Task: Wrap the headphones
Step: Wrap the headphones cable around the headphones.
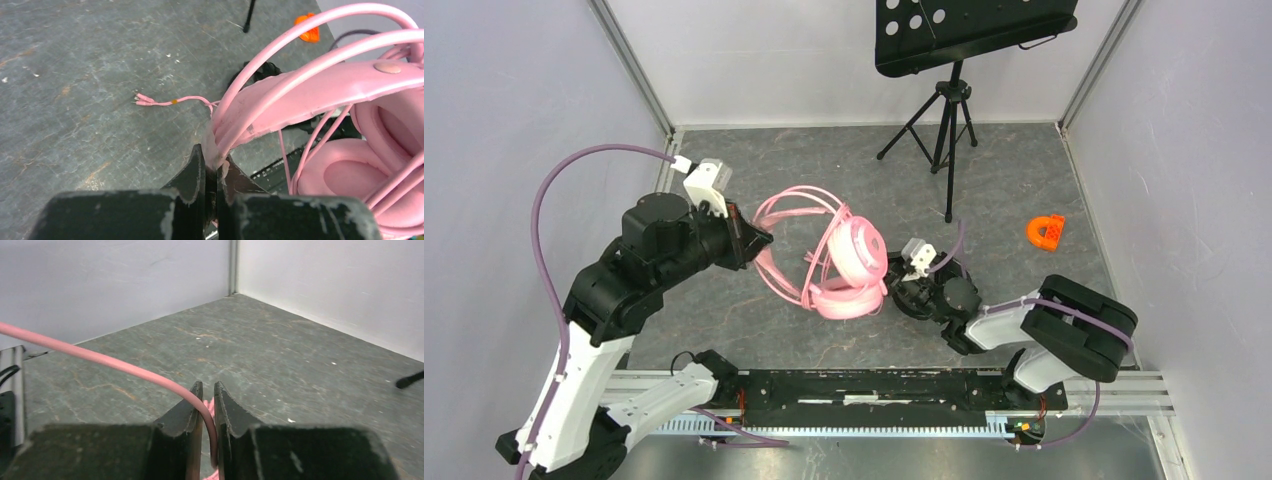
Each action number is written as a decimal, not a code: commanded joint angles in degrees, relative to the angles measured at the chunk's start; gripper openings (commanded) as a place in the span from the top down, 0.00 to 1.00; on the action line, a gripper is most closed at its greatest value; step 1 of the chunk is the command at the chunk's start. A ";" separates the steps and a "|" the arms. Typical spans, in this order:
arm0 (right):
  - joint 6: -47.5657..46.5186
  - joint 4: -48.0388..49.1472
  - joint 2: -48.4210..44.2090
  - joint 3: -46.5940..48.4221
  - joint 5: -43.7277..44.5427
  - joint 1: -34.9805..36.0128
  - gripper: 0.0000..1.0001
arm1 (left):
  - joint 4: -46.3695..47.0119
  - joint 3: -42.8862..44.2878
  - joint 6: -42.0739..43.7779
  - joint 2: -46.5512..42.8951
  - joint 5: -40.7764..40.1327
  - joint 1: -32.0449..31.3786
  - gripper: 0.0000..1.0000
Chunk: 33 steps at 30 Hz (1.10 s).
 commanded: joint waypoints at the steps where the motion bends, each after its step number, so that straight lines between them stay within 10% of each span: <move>1: -3.35 15.02 -2.66 -2.19 4.63 -1.33 0.82 | 1.77 3.72 4.82 -1.51 11.55 -0.08 0.98; 16: -13.95 14.38 -9.01 -1.15 6.01 -1.40 0.83 | -0.59 1.89 18.54 -1.38 16.72 -0.04 0.98; 33: -6.93 -50.04 -26.85 16.17 -6.14 -3.50 1.00 | 5.19 -8.78 44.09 -0.50 4.35 -0.08 0.98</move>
